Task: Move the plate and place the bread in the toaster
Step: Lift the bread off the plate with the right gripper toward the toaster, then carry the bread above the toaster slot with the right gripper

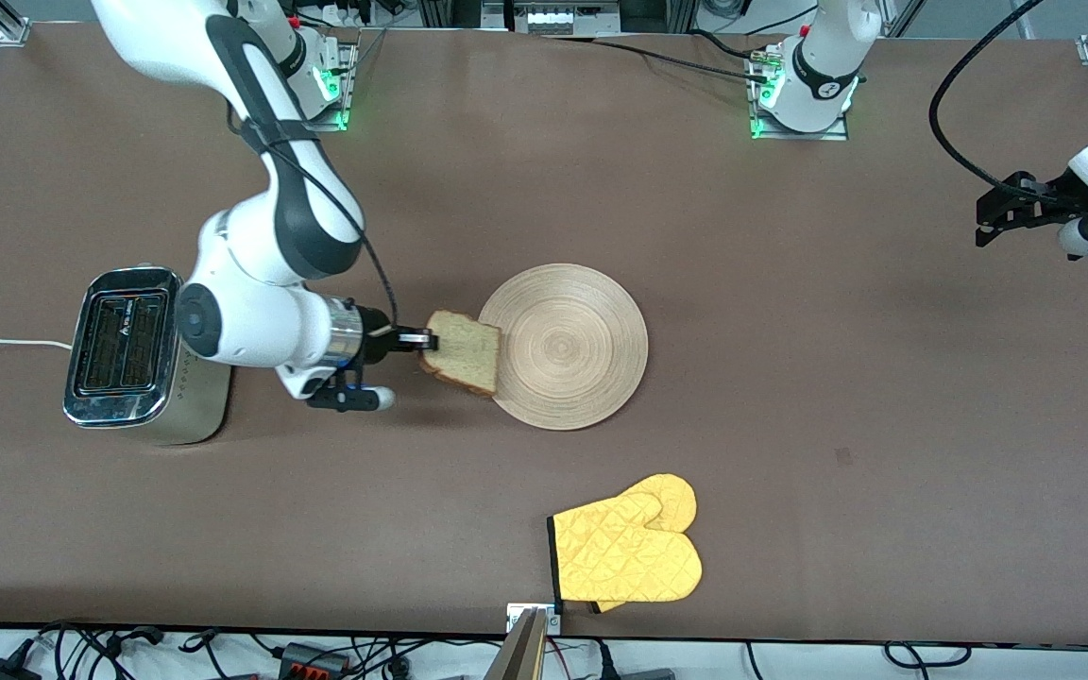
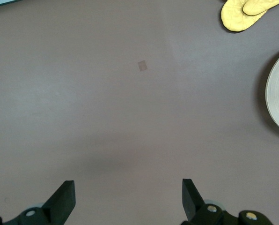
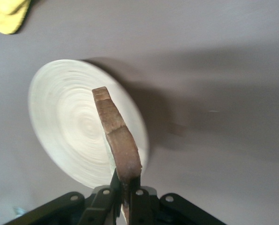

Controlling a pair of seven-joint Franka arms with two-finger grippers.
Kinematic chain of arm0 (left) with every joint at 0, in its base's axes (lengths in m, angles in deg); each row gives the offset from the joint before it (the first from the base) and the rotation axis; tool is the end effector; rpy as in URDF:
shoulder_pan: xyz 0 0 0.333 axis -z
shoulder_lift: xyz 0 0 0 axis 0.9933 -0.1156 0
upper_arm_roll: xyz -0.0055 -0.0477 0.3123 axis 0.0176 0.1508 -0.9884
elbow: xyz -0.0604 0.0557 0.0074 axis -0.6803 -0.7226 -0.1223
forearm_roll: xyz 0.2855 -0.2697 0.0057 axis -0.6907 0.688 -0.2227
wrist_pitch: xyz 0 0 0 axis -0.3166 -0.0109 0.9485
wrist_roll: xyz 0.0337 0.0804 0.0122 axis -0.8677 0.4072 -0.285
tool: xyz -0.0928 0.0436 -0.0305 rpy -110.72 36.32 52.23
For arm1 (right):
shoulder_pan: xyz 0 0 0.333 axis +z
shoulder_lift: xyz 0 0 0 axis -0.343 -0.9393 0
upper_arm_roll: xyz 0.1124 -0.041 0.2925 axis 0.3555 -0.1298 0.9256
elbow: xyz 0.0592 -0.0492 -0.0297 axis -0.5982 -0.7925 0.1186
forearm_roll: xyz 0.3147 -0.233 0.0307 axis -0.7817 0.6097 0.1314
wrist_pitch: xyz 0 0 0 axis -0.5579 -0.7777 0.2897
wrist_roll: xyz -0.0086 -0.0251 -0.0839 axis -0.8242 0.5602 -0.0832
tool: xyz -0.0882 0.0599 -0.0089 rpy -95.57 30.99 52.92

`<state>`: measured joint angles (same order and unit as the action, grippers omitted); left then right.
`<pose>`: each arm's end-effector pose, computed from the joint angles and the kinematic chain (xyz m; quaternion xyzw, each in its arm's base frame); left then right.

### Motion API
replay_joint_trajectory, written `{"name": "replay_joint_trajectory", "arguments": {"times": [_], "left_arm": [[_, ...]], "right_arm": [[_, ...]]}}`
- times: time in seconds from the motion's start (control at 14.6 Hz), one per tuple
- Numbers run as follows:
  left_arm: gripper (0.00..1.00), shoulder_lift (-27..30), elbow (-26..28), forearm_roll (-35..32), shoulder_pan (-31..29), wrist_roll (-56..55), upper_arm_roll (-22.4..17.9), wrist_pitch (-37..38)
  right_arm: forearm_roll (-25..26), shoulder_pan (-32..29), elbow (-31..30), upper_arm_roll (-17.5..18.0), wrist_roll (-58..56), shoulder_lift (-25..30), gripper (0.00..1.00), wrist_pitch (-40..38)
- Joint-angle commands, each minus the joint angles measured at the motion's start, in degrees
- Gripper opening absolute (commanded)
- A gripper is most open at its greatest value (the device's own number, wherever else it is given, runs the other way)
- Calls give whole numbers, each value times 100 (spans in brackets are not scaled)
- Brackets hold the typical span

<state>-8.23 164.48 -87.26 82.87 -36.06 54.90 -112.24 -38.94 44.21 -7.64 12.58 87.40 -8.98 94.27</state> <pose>0.5558 -0.0011 0.6120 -0.9947 0.0982 -0.0032 0.0302 0.6414 0.2649 0.3611 -0.9758 0.0262 0.1178 0.1824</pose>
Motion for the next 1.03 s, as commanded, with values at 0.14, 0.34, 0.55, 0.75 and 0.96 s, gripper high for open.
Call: {"name": "replay_joint_trajectory", "arguments": {"times": [0.14,0.34,0.55,0.75,0.96], "left_arm": [[100,135,70,121,40,119,-7,-71],[100,73,-62,121,22,128,2,-54],[100,73,-62,121,22,128,2,-36],[100,73,-62,121,-4,137,2,-19],[100,73,-62,121,5,128,19,-27]], "right_arm": [[1517,2,913,-406,219,-24,0,-1431],[2248,-6,1011,-775,219,11,0,-2074],[2906,-6,1212,-1057,140,29,0,-2742],[3742,20,1389,-1058,-166,169,0,-2885],[4592,38,1644,-1058,-780,248,0,-2911]]}}
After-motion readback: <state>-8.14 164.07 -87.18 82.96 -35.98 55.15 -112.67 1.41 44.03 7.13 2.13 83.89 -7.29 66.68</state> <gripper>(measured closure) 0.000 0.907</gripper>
